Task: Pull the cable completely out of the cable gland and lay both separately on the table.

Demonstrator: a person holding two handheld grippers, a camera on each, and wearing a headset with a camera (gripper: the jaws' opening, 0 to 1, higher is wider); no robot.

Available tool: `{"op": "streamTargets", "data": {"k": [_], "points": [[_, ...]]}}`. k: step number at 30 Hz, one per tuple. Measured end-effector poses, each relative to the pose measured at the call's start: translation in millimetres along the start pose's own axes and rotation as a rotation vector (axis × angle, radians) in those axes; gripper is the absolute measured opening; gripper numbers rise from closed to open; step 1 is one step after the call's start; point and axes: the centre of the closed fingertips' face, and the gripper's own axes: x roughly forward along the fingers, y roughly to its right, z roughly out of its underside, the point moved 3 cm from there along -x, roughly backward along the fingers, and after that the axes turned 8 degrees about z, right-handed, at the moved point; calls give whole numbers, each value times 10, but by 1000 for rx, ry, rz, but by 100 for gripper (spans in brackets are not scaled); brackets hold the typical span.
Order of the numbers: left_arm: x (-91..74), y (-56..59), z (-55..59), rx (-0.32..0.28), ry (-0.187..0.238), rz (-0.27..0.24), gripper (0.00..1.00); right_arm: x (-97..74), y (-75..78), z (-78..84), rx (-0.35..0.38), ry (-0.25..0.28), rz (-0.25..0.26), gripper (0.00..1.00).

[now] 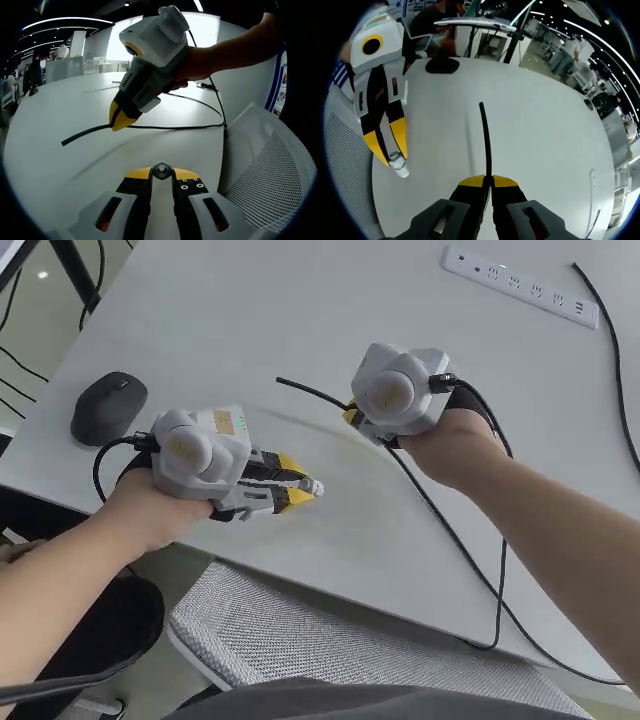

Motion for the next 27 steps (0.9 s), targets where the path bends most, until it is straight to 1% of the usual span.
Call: {"op": "streamTargets", "data": {"k": [2,4,9,15,21,23,27], "points": [[1,-12,29,-5,4,-3,16,48,-33,-6,-6,-1,-4,0],[4,-24,53,-23,15,-3,16,89,-71,4,-7,-7,-17,0],[36,-46,122,-38,11,-6,16,166,-138,28,-14,-16,-37,0],[29,-72,154,-47,8,-6,16,210,-144,32,-23,-18,-48,0],[41,-102,195,-54,6,-7,16,225,-130,38,8,-10,-60,0],[45,-108,199,-57,10,-7,16,226,-134,39,8,-6,-61,0],[55,-101,244,-42,-20,-5,16,229,-137,37,11,0,-53,0]]}}
